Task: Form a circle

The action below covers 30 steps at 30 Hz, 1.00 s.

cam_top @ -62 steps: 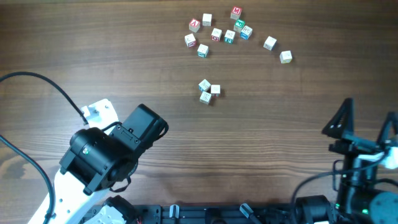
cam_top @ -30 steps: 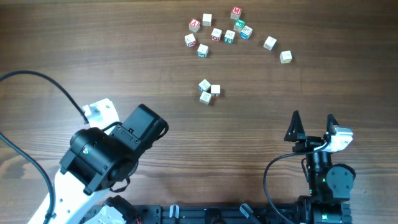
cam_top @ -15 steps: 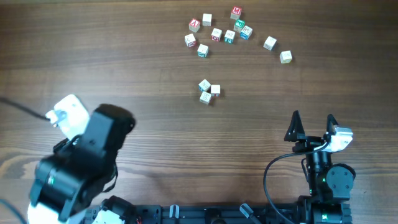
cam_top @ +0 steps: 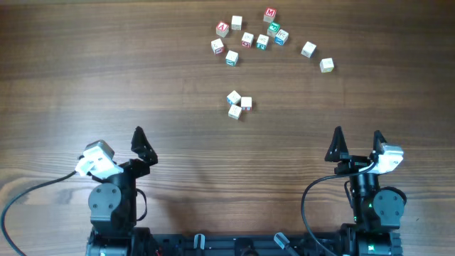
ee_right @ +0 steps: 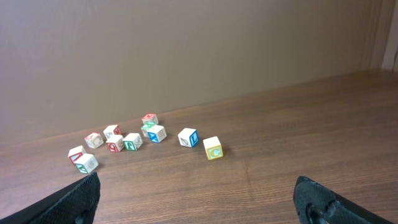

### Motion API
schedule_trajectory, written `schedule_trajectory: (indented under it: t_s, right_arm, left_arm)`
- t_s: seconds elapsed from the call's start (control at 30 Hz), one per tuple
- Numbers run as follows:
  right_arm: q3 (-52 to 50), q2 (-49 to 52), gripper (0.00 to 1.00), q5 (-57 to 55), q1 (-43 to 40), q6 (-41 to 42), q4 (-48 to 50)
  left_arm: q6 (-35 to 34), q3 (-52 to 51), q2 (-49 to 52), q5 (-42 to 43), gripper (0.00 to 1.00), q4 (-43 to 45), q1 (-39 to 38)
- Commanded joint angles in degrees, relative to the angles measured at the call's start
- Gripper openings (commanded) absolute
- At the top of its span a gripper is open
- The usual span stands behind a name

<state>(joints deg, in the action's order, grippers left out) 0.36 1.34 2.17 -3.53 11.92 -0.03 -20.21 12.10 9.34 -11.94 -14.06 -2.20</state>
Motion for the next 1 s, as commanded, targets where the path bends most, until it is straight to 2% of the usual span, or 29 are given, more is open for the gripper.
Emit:
schedule_trajectory:
  t_s: [0.0,0.23,0.4,0.97]
  right_arm:
    - [-0.1,0.0,1.00,0.9,-0.2,0.5,0.1]
    - [-0.1,0.0,1.00,0.9,-0.2,0.5,0.1]
    - [-0.1,0.0,1.00,0.9,-0.2,0.5,0.1]
    - [-0.1,0.0,1.00,0.9,-0.2,0.5,0.1]
  left_arm:
    - [6.0,-4.1,-3.0,1.9,1.00,3.1,4.1]
    - [7.0,-9.3,-9.2,2.5,1.00,4.9,7.0]
    - [17.2,-9.3,-9.2,9.6,1.00,4.5,7.0]
    - [16.8,-9.3,-9.2,12.3,1.00,4.4,6.8]
